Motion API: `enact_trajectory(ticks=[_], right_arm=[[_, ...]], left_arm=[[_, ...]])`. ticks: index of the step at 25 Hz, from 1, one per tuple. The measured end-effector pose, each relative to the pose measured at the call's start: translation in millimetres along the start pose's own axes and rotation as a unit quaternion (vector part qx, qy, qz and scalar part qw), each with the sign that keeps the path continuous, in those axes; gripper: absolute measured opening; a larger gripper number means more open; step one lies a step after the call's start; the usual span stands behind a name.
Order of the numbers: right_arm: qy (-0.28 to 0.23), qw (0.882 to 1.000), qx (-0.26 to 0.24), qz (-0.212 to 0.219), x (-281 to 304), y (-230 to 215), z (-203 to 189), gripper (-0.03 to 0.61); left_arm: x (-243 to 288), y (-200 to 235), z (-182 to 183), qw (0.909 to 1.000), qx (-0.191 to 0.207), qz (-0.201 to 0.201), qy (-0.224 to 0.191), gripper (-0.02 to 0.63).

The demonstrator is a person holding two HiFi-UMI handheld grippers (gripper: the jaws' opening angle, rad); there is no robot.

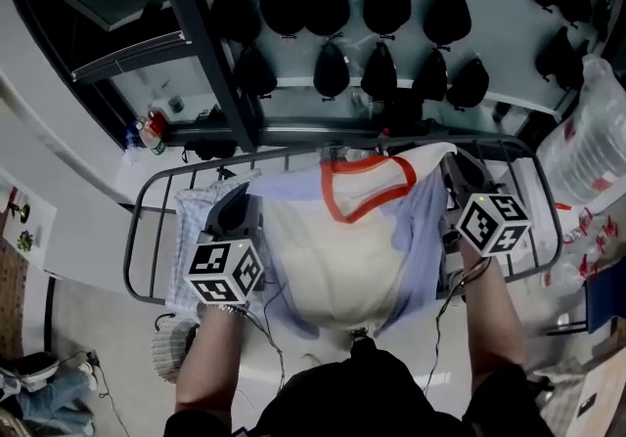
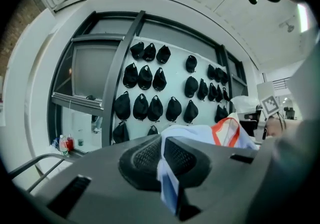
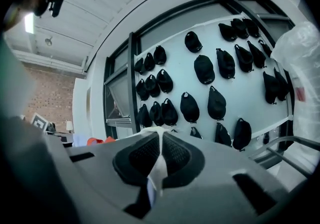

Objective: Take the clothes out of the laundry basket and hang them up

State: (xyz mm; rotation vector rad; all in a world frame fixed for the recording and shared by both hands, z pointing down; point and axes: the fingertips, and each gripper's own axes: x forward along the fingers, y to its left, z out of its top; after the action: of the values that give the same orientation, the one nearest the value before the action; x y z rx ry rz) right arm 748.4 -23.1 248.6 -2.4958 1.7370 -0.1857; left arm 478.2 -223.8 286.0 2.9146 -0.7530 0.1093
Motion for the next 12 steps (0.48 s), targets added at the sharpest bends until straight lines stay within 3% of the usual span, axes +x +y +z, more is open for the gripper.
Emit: enact_trajectory(ticks=[12], right_arm=[[0.071,0.997,0.014,0.038,77,-49,-66,0.009]], left_arm=[[71,10,-56,0.9958,0.007,0.073,0.054,0.012]])
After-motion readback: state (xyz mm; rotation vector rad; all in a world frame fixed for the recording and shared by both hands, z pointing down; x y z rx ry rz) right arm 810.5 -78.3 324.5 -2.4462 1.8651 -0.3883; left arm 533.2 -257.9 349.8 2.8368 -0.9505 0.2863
